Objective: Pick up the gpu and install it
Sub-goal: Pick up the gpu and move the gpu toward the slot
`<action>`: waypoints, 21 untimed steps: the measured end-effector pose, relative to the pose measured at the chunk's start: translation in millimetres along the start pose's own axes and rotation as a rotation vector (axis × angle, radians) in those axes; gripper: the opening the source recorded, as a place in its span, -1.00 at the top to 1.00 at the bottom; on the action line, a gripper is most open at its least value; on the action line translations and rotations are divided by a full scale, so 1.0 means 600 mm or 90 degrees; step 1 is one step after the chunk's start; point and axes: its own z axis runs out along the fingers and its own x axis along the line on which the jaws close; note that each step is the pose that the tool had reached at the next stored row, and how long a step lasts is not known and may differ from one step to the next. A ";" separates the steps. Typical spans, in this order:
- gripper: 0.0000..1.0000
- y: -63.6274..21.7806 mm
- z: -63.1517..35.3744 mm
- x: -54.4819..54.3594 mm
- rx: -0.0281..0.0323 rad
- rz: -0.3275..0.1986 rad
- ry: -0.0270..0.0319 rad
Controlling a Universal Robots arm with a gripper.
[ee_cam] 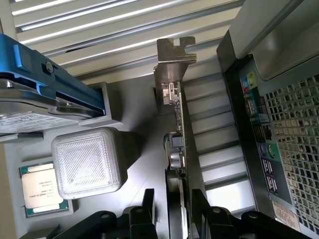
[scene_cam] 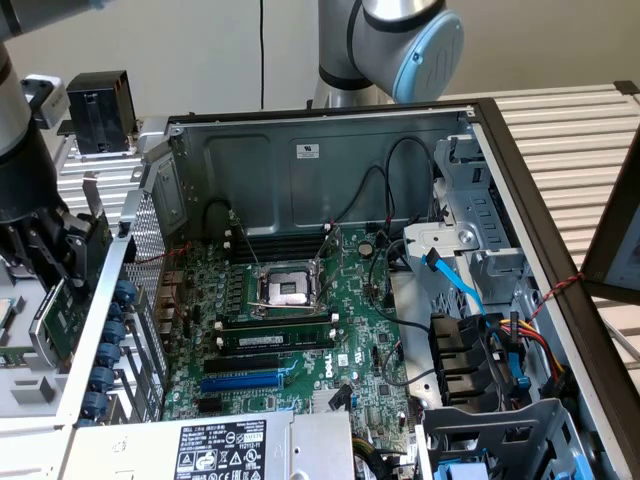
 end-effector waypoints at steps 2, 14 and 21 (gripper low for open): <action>0.18 0.000 0.000 0.000 0.0004 0.000 -0.0001; 0.36 -0.007 -0.001 -0.004 0.0068 0.000 -0.0018; 0.45 -0.006 0.000 -0.006 0.0071 0.000 -0.0022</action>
